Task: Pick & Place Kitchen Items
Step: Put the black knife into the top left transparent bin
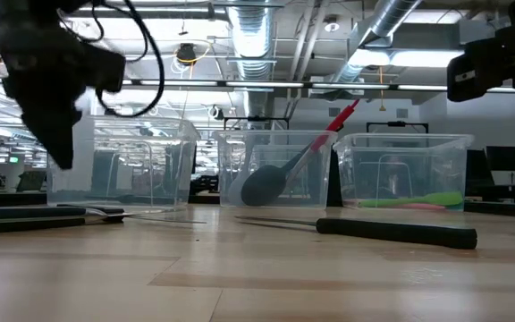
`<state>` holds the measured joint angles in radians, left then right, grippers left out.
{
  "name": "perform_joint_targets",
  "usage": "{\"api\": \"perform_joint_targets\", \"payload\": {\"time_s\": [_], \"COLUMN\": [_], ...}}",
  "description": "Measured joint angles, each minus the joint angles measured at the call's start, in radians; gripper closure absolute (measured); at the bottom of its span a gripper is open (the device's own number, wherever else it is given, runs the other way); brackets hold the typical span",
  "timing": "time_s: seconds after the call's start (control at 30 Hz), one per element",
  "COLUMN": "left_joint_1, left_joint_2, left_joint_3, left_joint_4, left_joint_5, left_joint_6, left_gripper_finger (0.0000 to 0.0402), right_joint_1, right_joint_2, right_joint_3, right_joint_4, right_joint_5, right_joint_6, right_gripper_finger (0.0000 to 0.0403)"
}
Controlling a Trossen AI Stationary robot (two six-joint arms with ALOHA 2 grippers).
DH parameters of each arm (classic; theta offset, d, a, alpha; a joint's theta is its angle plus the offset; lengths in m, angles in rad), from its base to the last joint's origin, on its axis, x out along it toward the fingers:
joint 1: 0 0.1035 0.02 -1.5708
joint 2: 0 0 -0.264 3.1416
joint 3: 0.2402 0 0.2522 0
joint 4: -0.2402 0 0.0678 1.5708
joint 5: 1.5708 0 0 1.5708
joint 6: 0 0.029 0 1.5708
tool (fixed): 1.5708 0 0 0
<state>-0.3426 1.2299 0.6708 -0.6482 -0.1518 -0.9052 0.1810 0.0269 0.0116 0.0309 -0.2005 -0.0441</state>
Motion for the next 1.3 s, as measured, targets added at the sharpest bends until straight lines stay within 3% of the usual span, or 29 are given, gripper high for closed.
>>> {"api": "perform_joint_targets", "payload": {"time_s": [0.23, 0.4, 0.5, 0.67, 0.8, 1.0, 1.3], "left_joint_1": [-0.006, -0.005, -0.004, -0.004, 0.023, 0.07, 0.148], "left_joint_2": [0.136, 0.187, 0.195, 0.141, 0.082, 0.007, -0.013], "left_joint_3": [0.0, 0.002, 0.015, 0.019, 0.012, -0.086, -0.205], "left_joint_4": [0.098, 0.236, 0.229, 0.211, 0.222, 0.232, 0.417], "left_joint_5": [0.049, 0.054, 0.042, -0.009, 0.005, 0.023, 0.108], "left_joint_6": [-0.169, -0.156, -0.034, 0.375, 0.567, 0.772, 0.879], "left_gripper_finger": [0.0243, 0.0243, 0.0243, 0.0243, 0.0243, 0.0243, 0.021], "right_joint_1": [0.0, 0.0, 0.0, 0.0, 0.0, 0.0, 0.0], "right_joint_2": [0.0, 0.0, 0.0, 0.0, 0.0, 0.0, 0.0], "right_joint_3": [0.0, 0.0, 0.0, 0.0, 0.0, 0.0, 0.0], "right_joint_4": [0.0, 0.0, 0.0, -0.001, -0.001, -0.001, -0.001], "right_joint_5": [0.0, 0.0, 0.0, 0.0, 0.0, 0.0, 0.0], "right_joint_6": [0.0, 0.0, 0.0, 0.0, 0.0, 0.0, 0.0], "right_gripper_finger": [0.0279, 0.0278, 0.0278, 0.0278, 0.0278, 0.0278, 0.0278]}}
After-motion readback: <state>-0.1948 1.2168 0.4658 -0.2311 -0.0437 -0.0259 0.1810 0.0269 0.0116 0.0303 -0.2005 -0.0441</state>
